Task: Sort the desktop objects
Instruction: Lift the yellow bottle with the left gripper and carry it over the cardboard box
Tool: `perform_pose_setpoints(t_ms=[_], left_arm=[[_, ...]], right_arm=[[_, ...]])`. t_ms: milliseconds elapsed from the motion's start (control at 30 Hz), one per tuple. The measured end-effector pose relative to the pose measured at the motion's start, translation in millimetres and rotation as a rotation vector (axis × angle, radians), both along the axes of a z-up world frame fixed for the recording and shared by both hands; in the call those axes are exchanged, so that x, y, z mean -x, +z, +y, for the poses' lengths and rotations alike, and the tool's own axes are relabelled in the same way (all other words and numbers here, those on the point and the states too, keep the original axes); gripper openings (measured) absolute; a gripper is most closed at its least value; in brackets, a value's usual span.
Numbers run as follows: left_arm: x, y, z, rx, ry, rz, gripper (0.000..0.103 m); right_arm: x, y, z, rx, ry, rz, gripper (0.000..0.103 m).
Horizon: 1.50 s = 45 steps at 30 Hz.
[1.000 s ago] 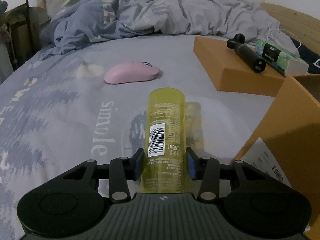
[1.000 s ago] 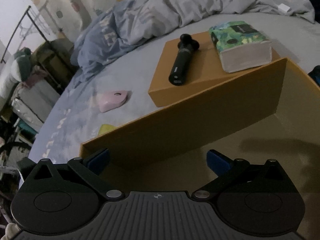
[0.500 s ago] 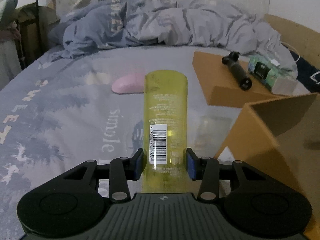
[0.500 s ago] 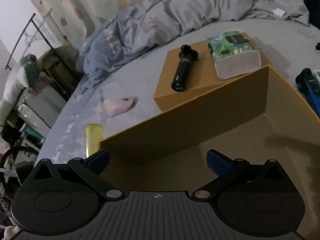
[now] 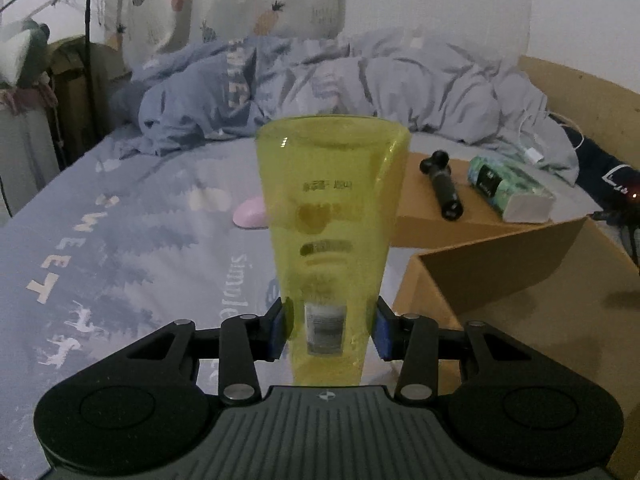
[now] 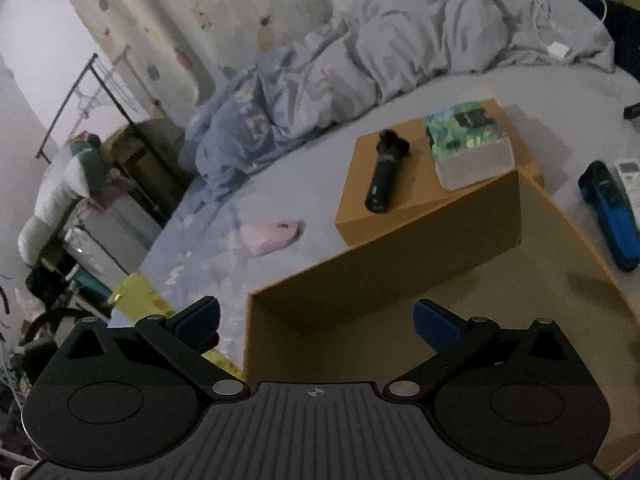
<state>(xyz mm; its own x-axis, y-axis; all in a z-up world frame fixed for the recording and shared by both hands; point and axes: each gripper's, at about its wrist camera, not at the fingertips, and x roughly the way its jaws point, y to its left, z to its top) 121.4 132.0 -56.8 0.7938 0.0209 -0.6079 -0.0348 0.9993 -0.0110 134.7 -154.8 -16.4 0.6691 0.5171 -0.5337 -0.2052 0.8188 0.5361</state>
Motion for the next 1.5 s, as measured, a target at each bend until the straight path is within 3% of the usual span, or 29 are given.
perform_pose_setpoints(t_ms=[367,567,967,1233,1500], left_arm=[[33.5,31.9,-24.5,-0.021,0.012,-0.068,0.043],[47.4,46.9,-39.9,-0.017,0.014,-0.105,0.043],[63.9,66.9,-88.8,-0.033,-0.032,-0.169,0.043],[71.6,76.2,-115.0,-0.002,-0.082,-0.202,0.042],[68.8,66.6,-139.6,0.024,-0.121,-0.213,0.042]], right_arm=[[18.0,49.0,-8.5,-0.027,0.042,-0.122,0.103],[30.3,60.6,-22.0,-0.017,0.040,-0.156,0.103],[46.4,47.8,-74.7,0.046,-0.049,-0.153,0.103],[52.6,47.4,-91.5,0.058,-0.064,-0.181,0.103],[51.3,35.4,-106.3,0.079,-0.101,-0.159,0.103]])
